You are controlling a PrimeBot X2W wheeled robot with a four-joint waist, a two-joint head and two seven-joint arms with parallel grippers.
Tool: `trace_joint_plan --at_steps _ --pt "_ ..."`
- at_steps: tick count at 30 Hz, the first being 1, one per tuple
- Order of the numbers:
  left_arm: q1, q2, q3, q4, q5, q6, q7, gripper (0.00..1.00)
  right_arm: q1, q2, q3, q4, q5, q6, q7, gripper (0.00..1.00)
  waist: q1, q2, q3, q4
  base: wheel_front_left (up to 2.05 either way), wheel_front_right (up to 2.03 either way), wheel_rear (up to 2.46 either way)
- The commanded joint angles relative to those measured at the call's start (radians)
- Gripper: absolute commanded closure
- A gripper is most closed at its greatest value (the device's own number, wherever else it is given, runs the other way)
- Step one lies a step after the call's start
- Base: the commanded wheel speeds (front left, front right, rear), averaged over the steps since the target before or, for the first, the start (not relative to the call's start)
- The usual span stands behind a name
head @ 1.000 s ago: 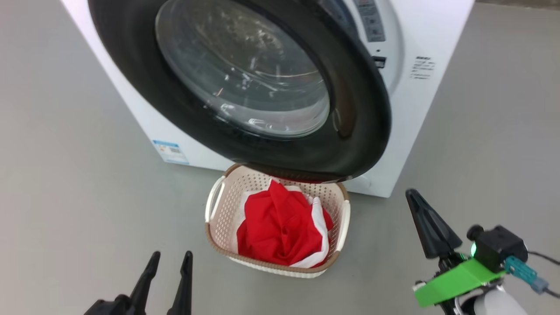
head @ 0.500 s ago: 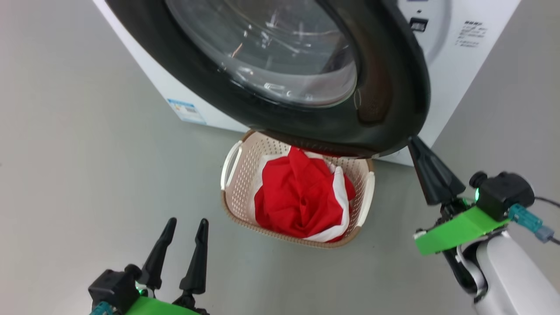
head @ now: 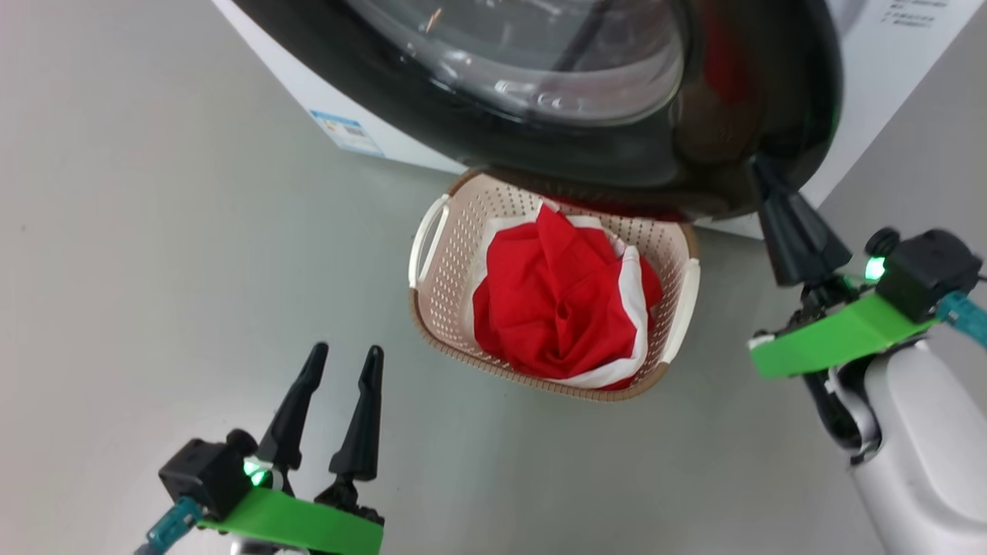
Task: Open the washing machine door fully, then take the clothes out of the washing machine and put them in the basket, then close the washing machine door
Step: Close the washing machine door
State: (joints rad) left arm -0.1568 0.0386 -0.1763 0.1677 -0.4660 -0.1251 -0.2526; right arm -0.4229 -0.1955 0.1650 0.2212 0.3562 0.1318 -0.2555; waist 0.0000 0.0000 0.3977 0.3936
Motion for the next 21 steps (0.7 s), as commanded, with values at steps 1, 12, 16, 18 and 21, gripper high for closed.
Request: trace_joint_plan --at_steps 1,12,16,18,21 --pt "-0.028 0.012 0.028 -0.029 -0.009 -0.006 -0.009 0.00 -0.028 -0.003 0.004 -0.025 0.006 -0.001 -0.006 1.00 0.0000 0.0000 0.028 0.011 0.00 0.00 0.00" --pt "-0.076 0.012 0.000 -0.042 -0.034 -0.006 -0.009 0.00 -0.135 -0.010 -0.066 -0.027 0.002 -0.001 -0.006 1.00 0.0000 0.0000 0.098 0.025 0.00 0.00 0.00" --pt "-0.087 0.012 -0.007 -0.044 -0.039 -0.006 -0.009 0.00 -0.168 -0.012 -0.087 -0.024 0.001 -0.001 -0.006 1.00 0.0000 0.0000 0.113 0.031 0.00 0.00 0.00" --pt "-0.091 0.012 -0.007 -0.045 -0.041 -0.006 -0.009 0.00 -0.183 -0.010 -0.101 -0.023 0.001 -0.001 -0.006 1.00 0.0000 0.0000 0.119 0.033 0.00 0.00 0.00" --pt "-0.096 0.012 -0.008 -0.046 -0.041 -0.006 -0.009 0.00 -0.204 -0.004 -0.122 -0.026 -0.001 -0.001 -0.006 1.00 0.0000 0.0000 0.124 0.035 0.00 0.00 0.00"
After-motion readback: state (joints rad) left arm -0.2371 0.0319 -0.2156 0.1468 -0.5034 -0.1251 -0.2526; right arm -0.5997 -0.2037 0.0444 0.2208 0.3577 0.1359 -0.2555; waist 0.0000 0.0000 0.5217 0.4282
